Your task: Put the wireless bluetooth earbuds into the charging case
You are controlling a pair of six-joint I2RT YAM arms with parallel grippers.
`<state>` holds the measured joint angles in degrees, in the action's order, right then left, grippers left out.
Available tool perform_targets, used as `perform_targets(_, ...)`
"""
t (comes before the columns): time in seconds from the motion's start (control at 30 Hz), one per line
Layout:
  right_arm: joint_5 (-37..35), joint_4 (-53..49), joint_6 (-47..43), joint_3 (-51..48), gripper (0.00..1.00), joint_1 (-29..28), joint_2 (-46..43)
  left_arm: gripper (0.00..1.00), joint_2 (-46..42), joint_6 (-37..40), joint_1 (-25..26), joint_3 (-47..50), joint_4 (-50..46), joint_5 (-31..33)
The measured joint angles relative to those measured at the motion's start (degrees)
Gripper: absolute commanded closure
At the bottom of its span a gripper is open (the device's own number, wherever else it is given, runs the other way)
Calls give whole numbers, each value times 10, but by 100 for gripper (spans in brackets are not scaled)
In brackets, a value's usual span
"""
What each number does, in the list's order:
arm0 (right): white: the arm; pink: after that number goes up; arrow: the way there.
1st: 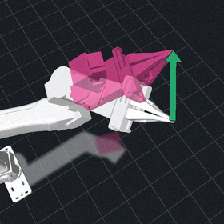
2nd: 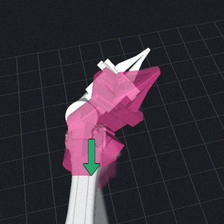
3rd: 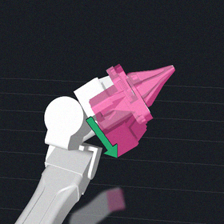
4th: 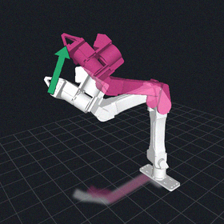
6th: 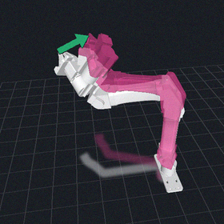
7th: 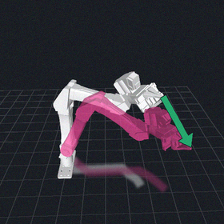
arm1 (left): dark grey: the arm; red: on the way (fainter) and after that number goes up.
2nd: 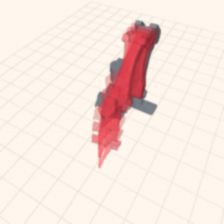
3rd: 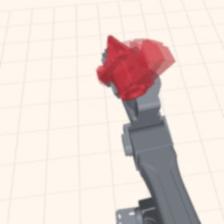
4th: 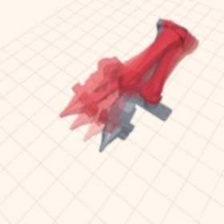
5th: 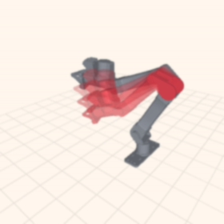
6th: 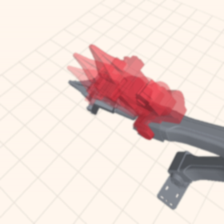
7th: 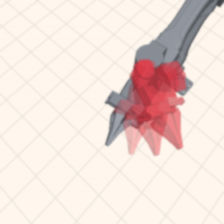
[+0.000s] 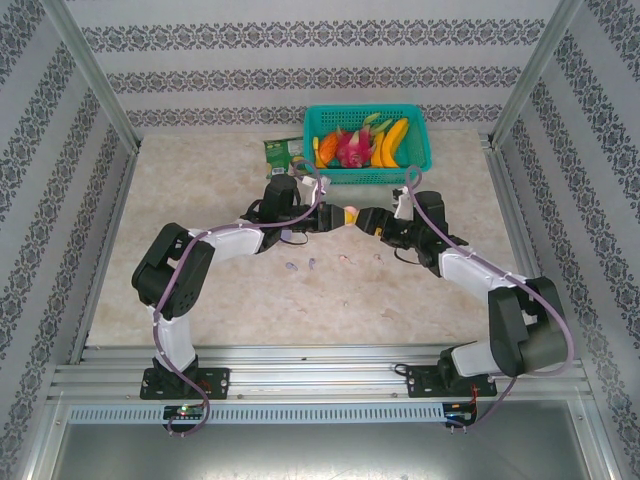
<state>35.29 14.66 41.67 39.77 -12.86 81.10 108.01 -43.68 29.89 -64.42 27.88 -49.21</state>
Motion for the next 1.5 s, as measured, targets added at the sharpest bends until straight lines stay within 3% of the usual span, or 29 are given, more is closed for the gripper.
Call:
perform_targets(0.4,-5,9,4,0,29,34,37,93,0,0,0,-1,-1,-14)
perform_targets(0.8,9,21,40,-10,28,34,-26,93,0,0,0,-6,-1,-14)
perform_targets(1.07,-38,18,187,-8,22,26,-25,93,0,2,1,-6,-1,-9)
perform_targets(1.27,-100,11,333,-7,20,-13,-24,94,-1,34,2,-6,-12,19)
perform_targets(1.5,-149,-9,427,18,21,-52,-9,95,-8,85,11,-8,-59,53)
